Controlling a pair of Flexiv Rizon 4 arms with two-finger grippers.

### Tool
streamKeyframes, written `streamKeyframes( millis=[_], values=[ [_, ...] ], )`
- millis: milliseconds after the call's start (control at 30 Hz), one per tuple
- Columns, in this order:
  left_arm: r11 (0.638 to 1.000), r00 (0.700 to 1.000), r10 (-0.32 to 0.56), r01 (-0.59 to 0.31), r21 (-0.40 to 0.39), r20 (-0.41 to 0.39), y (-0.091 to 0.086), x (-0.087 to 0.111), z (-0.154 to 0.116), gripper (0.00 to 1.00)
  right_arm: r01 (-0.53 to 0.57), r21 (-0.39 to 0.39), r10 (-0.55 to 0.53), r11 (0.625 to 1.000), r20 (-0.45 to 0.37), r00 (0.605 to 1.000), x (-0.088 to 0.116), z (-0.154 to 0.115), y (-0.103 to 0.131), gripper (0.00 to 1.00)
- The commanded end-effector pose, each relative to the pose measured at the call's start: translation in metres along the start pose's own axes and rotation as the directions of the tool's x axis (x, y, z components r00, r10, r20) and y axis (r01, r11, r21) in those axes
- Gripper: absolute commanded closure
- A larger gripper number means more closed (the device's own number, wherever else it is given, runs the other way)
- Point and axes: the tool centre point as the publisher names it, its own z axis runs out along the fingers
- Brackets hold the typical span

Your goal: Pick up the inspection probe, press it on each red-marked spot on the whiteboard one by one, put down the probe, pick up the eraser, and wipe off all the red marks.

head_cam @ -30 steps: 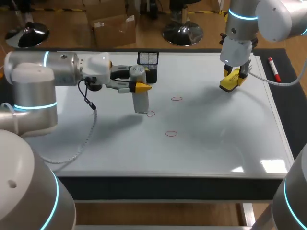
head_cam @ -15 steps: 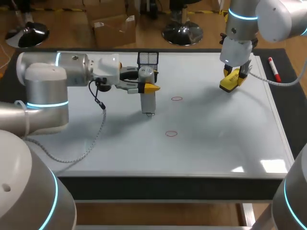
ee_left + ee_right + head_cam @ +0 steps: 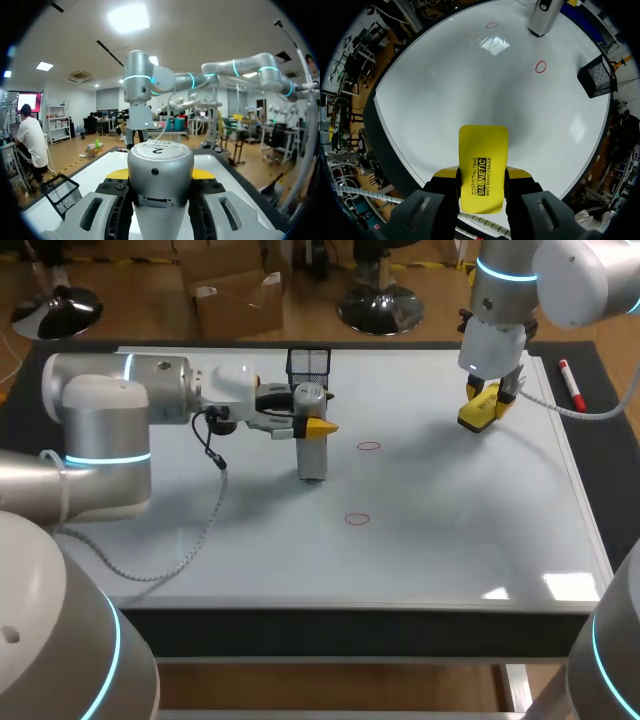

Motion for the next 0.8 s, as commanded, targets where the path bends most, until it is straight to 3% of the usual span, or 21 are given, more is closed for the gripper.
streamKeyframes(
  millis=[33,800],
  values=[
    [1.0,1.0,-0.008,0.008,-0.003,0.004,0.0008,0.0002,0.0011,1.0,0.001,0.003,-0.001,1.0,-0.002,1.0,0.0006,-0.001,-0.0005,1.0],
    [0.999,0.999,-0.036,0.036,-0.029,0.006,0.0072,-0.0033,0.0026,1.0,0.001,0.003,-0.001,1.0,-0.002,1.0,0.0006,-0.001,-0.0005,1.0]
  ],
)
